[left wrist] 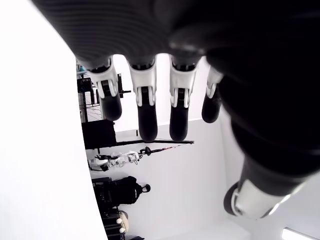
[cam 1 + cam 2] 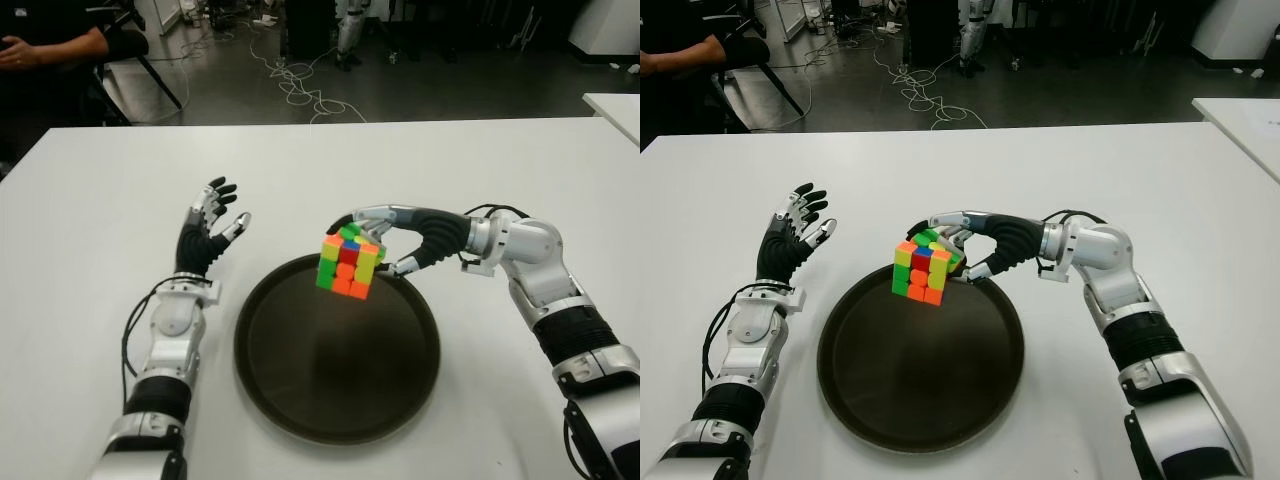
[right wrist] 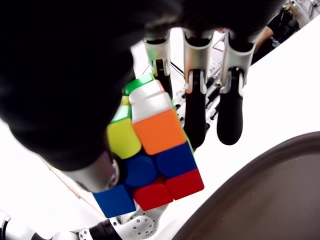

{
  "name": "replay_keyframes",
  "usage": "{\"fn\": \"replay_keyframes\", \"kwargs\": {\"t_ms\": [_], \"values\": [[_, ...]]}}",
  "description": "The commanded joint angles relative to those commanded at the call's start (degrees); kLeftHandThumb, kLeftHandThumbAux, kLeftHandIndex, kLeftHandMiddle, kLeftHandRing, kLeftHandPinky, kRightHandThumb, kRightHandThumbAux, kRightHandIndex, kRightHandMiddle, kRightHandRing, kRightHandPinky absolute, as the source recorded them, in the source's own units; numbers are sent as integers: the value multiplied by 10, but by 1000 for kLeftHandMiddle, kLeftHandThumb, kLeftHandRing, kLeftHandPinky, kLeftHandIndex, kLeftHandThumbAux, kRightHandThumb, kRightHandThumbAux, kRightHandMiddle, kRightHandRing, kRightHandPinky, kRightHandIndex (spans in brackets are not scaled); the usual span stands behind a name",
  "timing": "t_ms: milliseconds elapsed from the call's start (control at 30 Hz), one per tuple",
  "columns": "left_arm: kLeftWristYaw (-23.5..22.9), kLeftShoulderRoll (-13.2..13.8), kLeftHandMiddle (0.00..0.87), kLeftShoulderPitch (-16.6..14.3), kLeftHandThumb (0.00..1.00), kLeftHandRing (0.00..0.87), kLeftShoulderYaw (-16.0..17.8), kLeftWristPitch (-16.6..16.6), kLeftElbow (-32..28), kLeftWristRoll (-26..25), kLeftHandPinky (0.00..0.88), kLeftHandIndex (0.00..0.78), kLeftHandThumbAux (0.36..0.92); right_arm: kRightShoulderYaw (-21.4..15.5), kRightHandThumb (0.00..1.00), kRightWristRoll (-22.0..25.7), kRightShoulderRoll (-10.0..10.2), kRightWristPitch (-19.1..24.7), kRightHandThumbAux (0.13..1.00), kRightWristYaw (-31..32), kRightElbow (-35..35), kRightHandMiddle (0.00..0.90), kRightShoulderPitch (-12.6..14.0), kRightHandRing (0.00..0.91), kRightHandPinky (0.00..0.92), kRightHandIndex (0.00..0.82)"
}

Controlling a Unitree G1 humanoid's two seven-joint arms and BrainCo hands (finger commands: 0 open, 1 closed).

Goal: Pick up the Rubik's Cube and put it in the plate

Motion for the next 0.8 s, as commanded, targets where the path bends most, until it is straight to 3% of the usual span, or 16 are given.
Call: {"fn": "replay_keyframes", "kwargs": {"t_ms": [300, 333, 367, 467, 533, 667, 800], "values": [[0, -1, 190, 1, 26, 148, 1, 0, 0, -1, 90, 128, 725, -4, 663, 19, 6, 17, 742, 39, 5, 408, -4, 407, 393, 401], [0, -1, 191, 1, 27, 149, 1, 0, 0, -1, 89, 128, 725, -6, 438, 21, 7, 17, 750, 45, 7, 349, -5, 365, 376, 315], [1, -1, 192, 1, 29, 149, 2, -1, 1, -1, 89, 128, 725, -8, 282, 26, 9, 17, 758, 53, 10, 311, -6, 338, 365, 259], [3, -2, 193, 1, 30, 149, 2, -3, 1, 0, 82, 129, 720, -13, 96, 33, 14, 18, 773, 69, 16, 235, -8, 291, 359, 181], [5, -2, 193, 1, 30, 147, 2, -4, 1, 1, 79, 130, 719, -16, 51, 39, 17, 21, 773, 81, 21, 195, -10, 282, 366, 149], [8, -4, 202, 1, 35, 152, 1, -5, -1, 2, 84, 137, 724, -20, 38, 50, 20, 31, 784, 107, 32, 99, -16, 410, 484, 93], [10, -4, 207, 1, 36, 157, 1, -4, -2, 3, 89, 140, 722, -24, 43, 51, 22, 41, 797, 120, 36, 69, -19, 509, 538, 69]]}}
